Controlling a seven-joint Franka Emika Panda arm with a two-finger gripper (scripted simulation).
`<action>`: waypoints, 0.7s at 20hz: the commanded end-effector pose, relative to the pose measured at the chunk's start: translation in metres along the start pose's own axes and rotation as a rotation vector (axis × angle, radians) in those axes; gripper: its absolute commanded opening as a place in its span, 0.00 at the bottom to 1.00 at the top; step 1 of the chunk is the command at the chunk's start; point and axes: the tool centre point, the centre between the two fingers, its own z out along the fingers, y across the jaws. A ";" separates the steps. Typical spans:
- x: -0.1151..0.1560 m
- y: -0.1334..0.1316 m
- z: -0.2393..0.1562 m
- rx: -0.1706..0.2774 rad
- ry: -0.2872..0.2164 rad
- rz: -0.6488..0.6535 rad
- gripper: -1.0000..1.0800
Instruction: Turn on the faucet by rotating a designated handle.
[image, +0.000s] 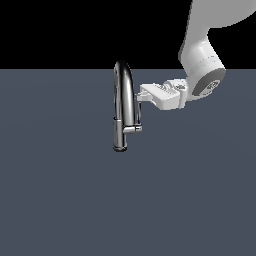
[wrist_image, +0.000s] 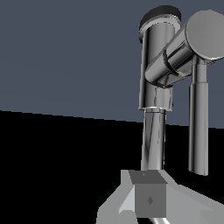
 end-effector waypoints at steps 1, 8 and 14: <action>0.013 -0.001 0.003 0.030 -0.036 0.031 0.00; 0.032 -0.001 0.008 0.069 -0.083 0.073 0.00; 0.032 0.000 0.009 0.068 -0.084 0.073 0.00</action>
